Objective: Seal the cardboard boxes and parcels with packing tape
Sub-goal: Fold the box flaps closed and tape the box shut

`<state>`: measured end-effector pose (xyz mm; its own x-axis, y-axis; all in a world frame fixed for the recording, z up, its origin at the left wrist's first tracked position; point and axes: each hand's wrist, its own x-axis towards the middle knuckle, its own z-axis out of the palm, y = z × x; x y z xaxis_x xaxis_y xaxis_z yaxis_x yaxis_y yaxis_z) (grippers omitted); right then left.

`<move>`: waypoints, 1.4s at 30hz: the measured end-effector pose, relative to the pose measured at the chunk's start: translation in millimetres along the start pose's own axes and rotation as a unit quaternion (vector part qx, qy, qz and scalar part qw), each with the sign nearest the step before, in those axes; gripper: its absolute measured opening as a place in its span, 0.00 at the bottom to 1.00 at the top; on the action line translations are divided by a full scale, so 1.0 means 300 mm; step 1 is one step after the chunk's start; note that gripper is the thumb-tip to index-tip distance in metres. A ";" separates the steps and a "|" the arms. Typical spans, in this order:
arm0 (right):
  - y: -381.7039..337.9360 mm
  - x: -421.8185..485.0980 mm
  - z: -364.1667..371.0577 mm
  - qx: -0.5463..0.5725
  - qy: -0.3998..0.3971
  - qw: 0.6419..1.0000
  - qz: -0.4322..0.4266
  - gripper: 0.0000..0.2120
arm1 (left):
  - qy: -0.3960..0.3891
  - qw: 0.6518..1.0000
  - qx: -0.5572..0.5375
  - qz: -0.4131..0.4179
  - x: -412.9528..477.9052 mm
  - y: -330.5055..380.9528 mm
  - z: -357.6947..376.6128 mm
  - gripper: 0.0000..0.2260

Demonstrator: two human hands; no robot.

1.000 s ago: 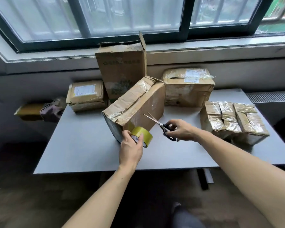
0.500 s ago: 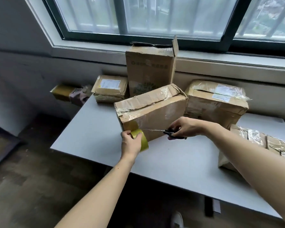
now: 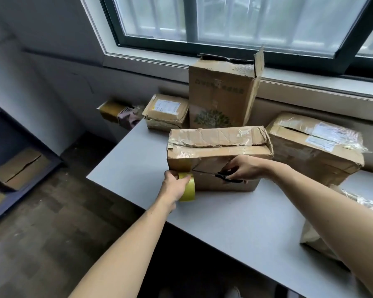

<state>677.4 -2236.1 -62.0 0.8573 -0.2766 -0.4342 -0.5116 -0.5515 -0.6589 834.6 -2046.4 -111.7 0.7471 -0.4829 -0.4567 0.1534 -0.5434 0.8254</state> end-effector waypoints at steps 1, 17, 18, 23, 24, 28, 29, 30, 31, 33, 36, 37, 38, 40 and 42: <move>0.000 0.005 -0.003 0.001 0.000 1.000 0.001 0.04 | -0.001 1.000 0.001 -0.002 0.006 0.004 -0.004 0.20; -0.008 0.050 0.075 0.020 -0.022 0.999 0.043 0.07 | -0.163 0.980 -0.069 -0.090 0.044 -0.050 -0.049 0.11; -0.015 0.052 0.078 0.027 -0.023 0.998 0.044 0.07 | -0.168 0.979 -0.075 -0.090 0.044 -0.050 -0.050 0.11; -0.047 0.081 0.088 0.040 -0.034 0.998 0.043 0.09 | -0.162 0.977 -0.101 -0.099 0.034 -0.057 -0.049 0.10; -0.052 0.087 0.091 0.040 -0.033 0.998 0.041 0.10 | -0.160 0.976 -0.106 -0.100 0.034 -0.061 -0.047 0.11; -0.063 0.103 0.094 0.018 -0.014 0.999 0.030 0.07 | -0.150 0.977 -0.114 -0.096 0.032 -0.062 -0.044 0.09; -0.062 0.103 0.093 0.010 -0.008 1.000 0.028 0.05 | -0.149 0.978 -0.112 -0.097 0.035 -0.063 -0.043 0.08; -0.062 0.103 0.091 0.000 -0.003 1.000 0.025 0.03 | -0.149 0.978 -0.108 -0.096 0.041 -0.066 -0.043 0.08; -0.061 0.104 0.091 -0.012 0.002 1.000 0.020 0.03 | -0.148 0.979 -0.106 -0.094 0.042 -0.067 -0.040 0.07; -0.063 0.108 0.092 -0.039 0.014 0.999 0.010 0.06 | -0.147 0.980 -0.105 -0.083 0.044 -0.073 -0.035 0.07; -0.061 0.116 0.100 -0.055 0.028 0.998 -0.009 0.08 | -0.131 0.985 -0.095 -0.061 0.044 -0.078 -0.036 0.06; -0.060 0.117 0.102 -0.060 0.030 0.998 -0.014 0.08 | -0.126 0.986 -0.088 -0.058 0.043 -0.076 -0.037 0.07; -0.059 0.116 0.103 -0.062 0.031 0.997 -0.017 0.08 | -0.126 0.987 -0.080 -0.053 0.046 -0.076 -0.036 0.09; -0.059 0.112 0.104 -0.060 0.026 0.998 -0.012 0.09 | -0.127 0.989 -0.063 -0.053 0.054 -0.080 -0.032 0.13; -0.064 0.110 0.110 -0.043 0.015 0.999 -0.006 0.10 | -0.121 0.990 -0.056 -0.048 0.056 -0.081 -0.032 0.14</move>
<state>713.6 -2208.7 -83.8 0.8650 -0.2931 -0.4073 -0.4962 -0.6203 -0.6074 849.4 -2034.8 -136.2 0.5502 -0.5912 -0.5897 0.2976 -0.5210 0.8000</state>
